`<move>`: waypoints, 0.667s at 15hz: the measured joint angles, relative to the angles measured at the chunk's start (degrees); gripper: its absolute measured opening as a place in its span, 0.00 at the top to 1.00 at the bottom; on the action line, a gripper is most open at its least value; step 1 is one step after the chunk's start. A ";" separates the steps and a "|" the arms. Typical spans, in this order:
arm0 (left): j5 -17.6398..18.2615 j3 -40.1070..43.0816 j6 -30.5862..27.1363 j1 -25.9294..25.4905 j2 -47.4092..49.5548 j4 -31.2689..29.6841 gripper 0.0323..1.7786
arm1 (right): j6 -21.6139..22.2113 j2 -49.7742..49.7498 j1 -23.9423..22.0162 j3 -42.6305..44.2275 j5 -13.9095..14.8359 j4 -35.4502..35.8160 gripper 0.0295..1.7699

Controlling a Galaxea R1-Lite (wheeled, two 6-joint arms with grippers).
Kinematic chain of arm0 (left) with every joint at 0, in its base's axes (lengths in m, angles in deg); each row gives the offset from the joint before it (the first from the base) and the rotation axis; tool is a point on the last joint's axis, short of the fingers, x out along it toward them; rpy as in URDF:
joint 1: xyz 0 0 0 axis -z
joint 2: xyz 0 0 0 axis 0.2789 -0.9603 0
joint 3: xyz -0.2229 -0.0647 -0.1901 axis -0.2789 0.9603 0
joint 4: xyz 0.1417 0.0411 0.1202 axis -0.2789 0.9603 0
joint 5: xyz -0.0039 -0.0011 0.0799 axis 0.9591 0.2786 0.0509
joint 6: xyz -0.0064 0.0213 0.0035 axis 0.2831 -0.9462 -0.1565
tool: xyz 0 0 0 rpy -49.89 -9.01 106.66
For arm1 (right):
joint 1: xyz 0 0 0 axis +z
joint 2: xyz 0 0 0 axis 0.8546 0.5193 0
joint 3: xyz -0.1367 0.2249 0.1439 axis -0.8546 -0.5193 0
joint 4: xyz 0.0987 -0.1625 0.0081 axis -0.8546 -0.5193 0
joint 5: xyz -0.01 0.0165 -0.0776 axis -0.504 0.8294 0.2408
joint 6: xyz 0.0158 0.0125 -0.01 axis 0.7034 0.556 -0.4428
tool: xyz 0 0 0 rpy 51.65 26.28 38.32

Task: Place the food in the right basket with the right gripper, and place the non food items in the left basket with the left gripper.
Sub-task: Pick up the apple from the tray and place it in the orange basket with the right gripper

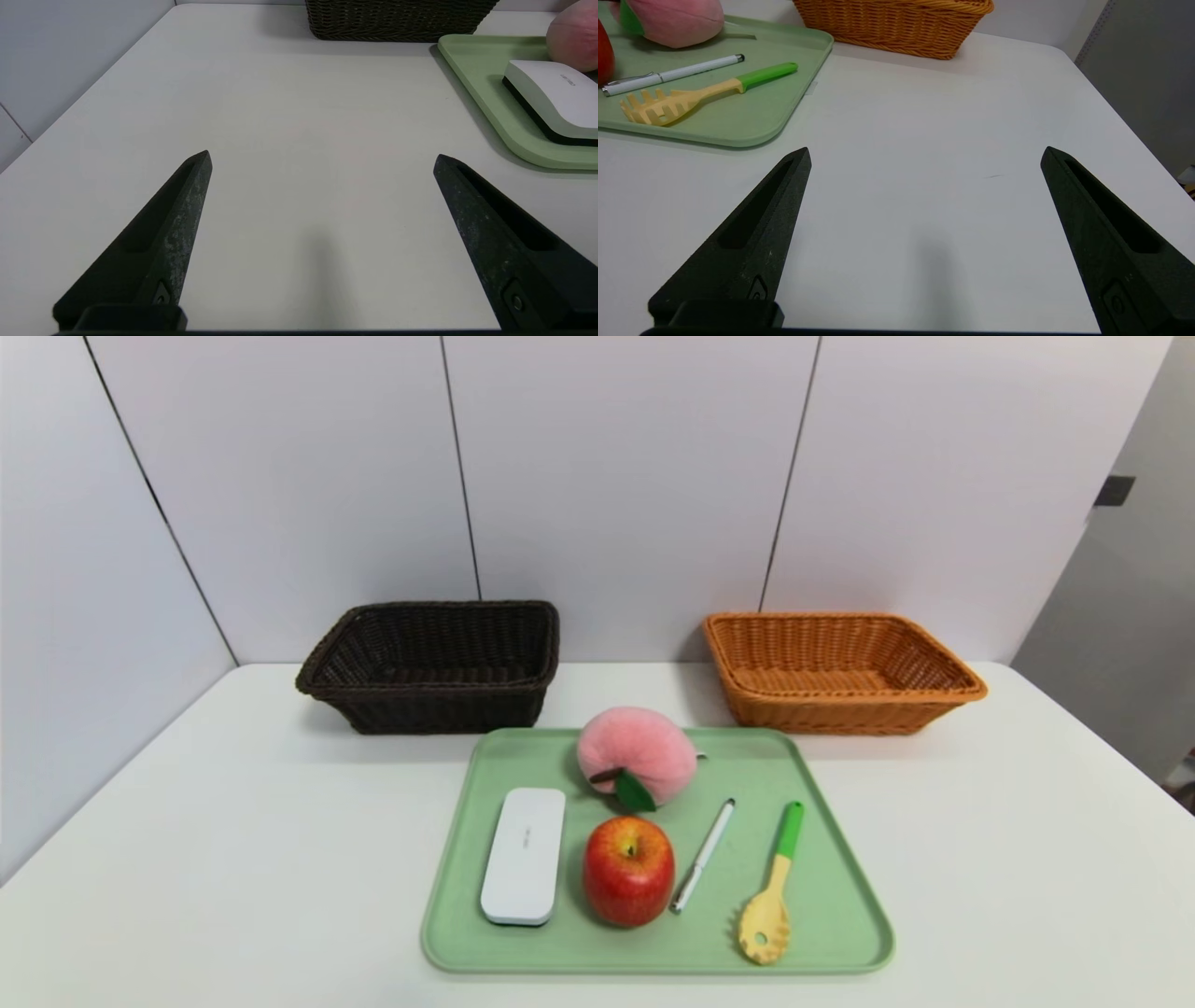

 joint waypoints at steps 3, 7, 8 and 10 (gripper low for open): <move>-0.02 0.00 -0.02 0.00 0.00 0.00 0.05 | 0.06 0.00 0.00 0.00 -0.09 0.04 0.04; -0.09 0.00 -0.46 -0.02 0.00 0.00 0.05 | 1.18 0.00 0.00 0.00 0.28 0.17 0.04; -0.11 0.00 -0.79 -0.02 0.00 -0.05 0.05 | 2.16 0.00 0.00 0.02 0.68 0.11 0.04; 0.17 -0.40 -0.57 0.00 0.00 -1.04 0.05 | 2.79 0.00 0.00 0.16 0.91 0.15 0.04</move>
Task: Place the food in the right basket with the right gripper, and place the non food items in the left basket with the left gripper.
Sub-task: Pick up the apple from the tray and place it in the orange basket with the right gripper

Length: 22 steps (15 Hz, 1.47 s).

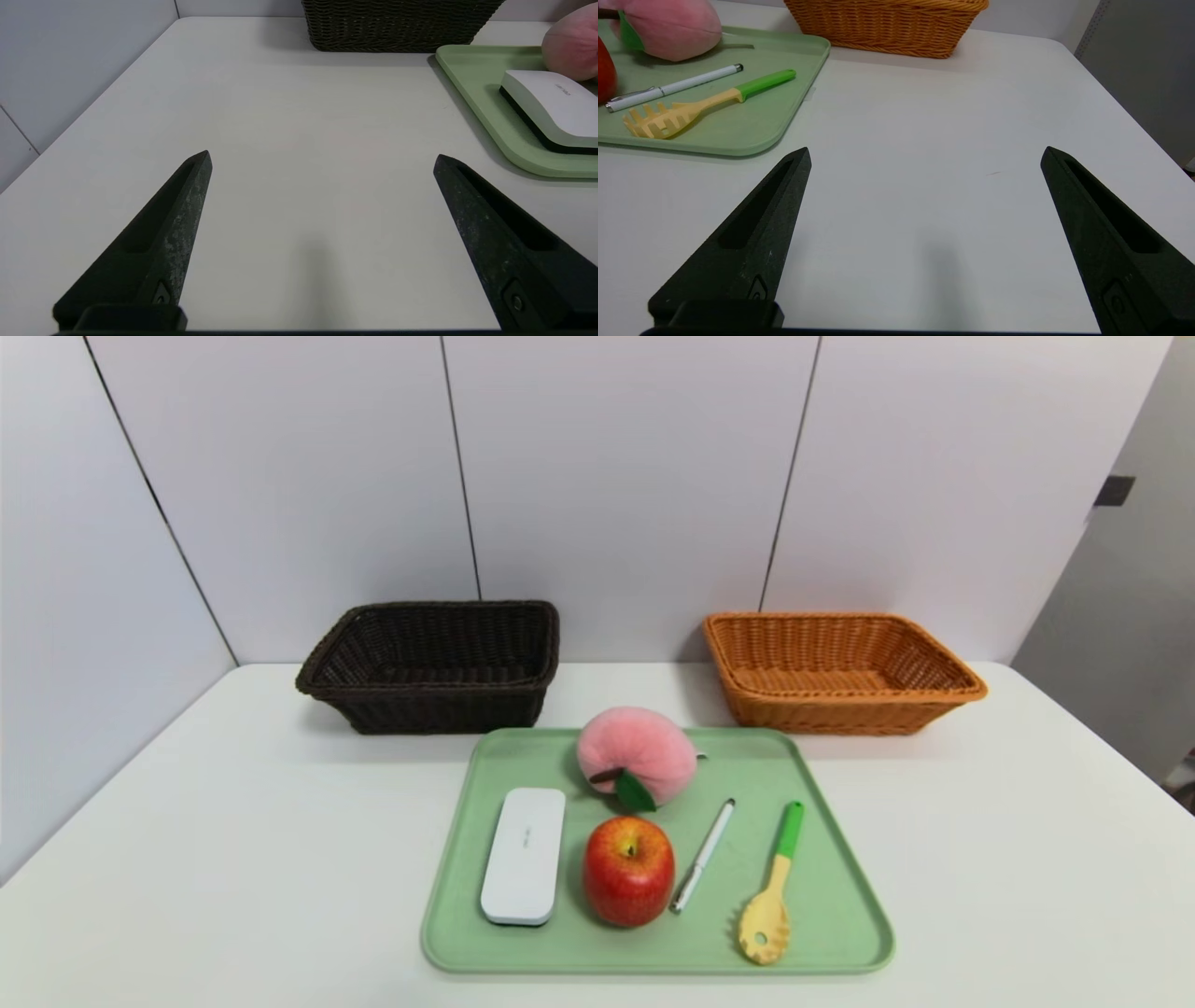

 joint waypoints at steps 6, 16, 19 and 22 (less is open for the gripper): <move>2.30 -12.57 -0.38 0.00 -0.60 13.28 0.05 | 0.02 4.21 -0.11 10.58 -3.45 -6.35 0.04; 6.29 -42.56 -0.05 0.02 -31.52 33.59 0.05 | 4.38 47.29 3.91 56.54 -10.25 -26.93 0.04; 6.52 -47.75 0.74 0.24 -42.75 33.43 0.05 | 12.97 61.93 14.30 70.10 -8.13 -35.17 0.04; 6.50 -51.49 1.43 2.47 -51.90 30.88 0.05 | 24.16 74.87 26.84 79.28 -1.18 -38.73 0.04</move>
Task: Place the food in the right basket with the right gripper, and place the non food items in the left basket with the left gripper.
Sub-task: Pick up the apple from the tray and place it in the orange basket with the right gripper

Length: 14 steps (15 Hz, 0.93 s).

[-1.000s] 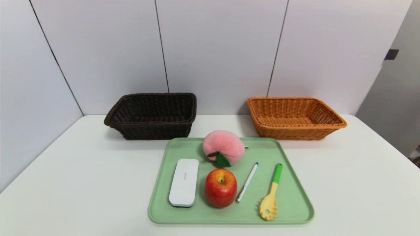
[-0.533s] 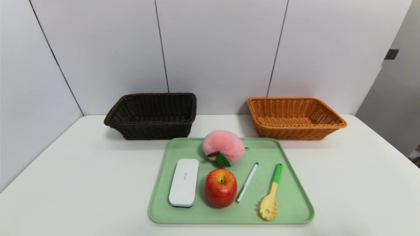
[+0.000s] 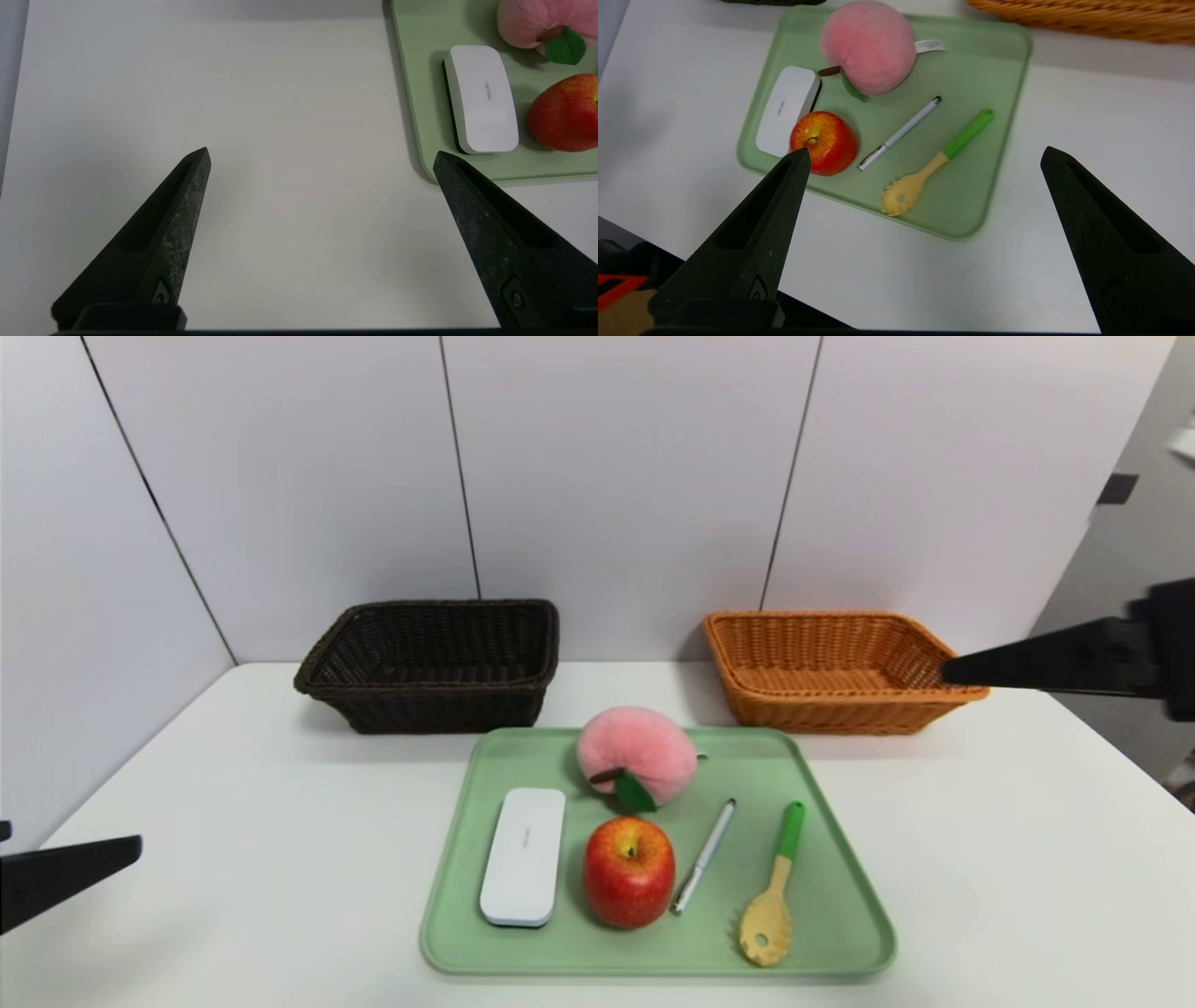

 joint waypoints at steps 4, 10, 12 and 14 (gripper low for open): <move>-0.17 -1.13 1.48 1.93 -7.52 -7.46 0.05 | 11.41 14.62 11.53 14.82 4.06 -10.06 0.04; -1.57 -0.85 11.31 9.86 -11.39 -8.46 0.05 | 15.71 30.29 18.88 31.81 1.56 -28.67 0.04; -4.72 -0.69 10.12 10.80 -12.02 -7.98 0.05 | 16.24 32.91 19.96 32.17 1.45 -29.17 0.04; -5.79 -0.99 9.52 11.26 -13.01 -7.94 0.05 | 16.23 35.15 21.13 32.31 1.89 -28.98 0.04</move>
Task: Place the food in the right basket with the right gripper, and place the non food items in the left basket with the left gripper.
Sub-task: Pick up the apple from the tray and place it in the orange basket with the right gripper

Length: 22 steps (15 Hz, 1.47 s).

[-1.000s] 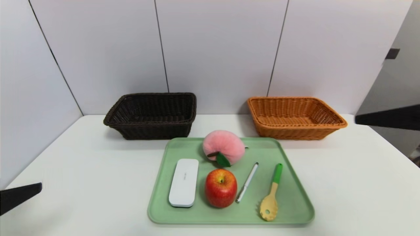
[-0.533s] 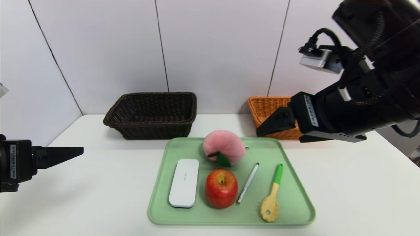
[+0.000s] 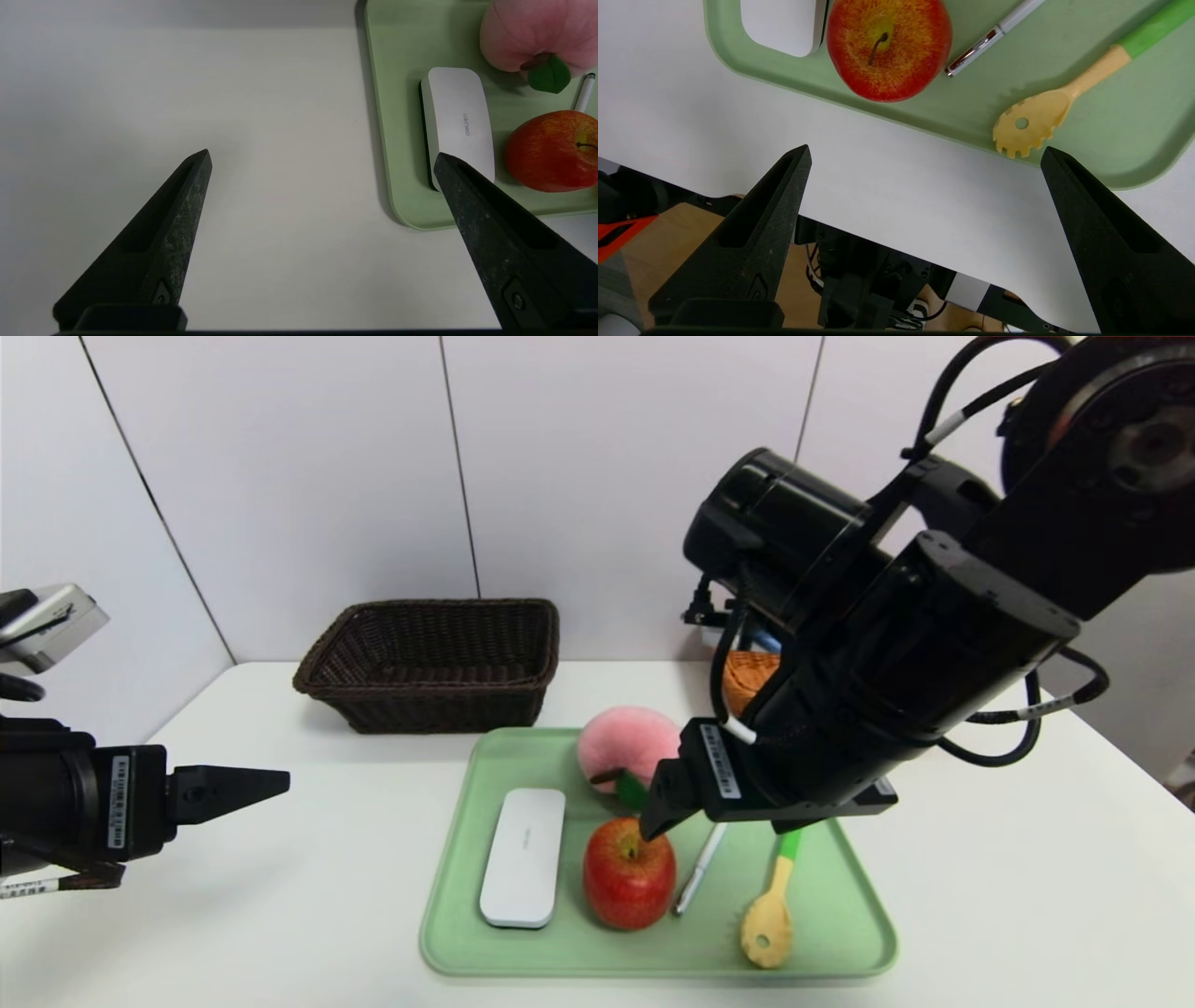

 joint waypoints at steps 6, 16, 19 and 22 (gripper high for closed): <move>-1.93 -0.43 1.12 5.29 -3.18 -3.44 0.05 | 1.83 6.01 1.49 0.22 2.91 2.65 0.04; -1.93 -0.17 5.12 10.95 -6.49 -3.33 0.05 | 1.94 12.26 3.50 0.30 7.00 9.59 0.04; -1.95 -0.10 5.18 11.22 -6.57 -3.36 0.05 | 1.94 13.73 3.52 0.30 7.11 9.74 0.04; -1.97 -0.15 5.18 11.25 -6.56 -3.25 0.05 | 1.90 14.91 3.52 0.30 7.28 9.95 0.04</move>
